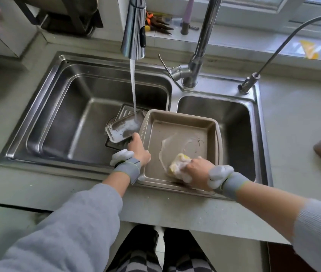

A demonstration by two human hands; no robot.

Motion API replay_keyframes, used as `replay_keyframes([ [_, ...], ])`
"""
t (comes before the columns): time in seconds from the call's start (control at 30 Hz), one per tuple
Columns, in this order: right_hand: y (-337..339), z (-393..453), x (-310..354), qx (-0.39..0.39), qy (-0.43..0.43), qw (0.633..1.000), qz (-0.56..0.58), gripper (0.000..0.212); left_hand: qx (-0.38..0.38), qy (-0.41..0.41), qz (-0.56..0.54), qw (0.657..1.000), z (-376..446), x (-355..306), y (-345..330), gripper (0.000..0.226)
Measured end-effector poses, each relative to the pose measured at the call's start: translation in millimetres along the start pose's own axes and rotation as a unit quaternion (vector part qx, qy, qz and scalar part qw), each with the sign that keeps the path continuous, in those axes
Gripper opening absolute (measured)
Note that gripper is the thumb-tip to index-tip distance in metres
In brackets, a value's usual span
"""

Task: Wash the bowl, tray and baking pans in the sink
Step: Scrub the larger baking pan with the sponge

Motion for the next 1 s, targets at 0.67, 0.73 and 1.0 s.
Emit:
replay_keyframes([
  [0.67, 3, 34, -10, -0.023, -0.016, 1.0, 0.01, 0.035, 0.014, -0.005, -0.013, 1.0, -6, 0, 2, 0.047],
  [0.73, 27, 44, -34, -0.035, -0.083, 0.992, 0.085, 0.036, 0.015, 0.002, -0.027, 1.0, -8, 1, 3, 0.049],
  [1.0, 4, 80, 18, -0.061, -0.052, 0.995, 0.056, 0.08, -0.011, -0.004, -0.079, 0.997, -10, 2, 3, 0.03],
])
Point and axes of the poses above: each hand's wrist, its own z-axis towards the middle knuckle, its own y-axis out of the back of the hand, x = y × z, the point moved 7 cm from there along z, towards the middle knuckle, and after that the axes turned 7 degrees about y, right-handed, at the moved point
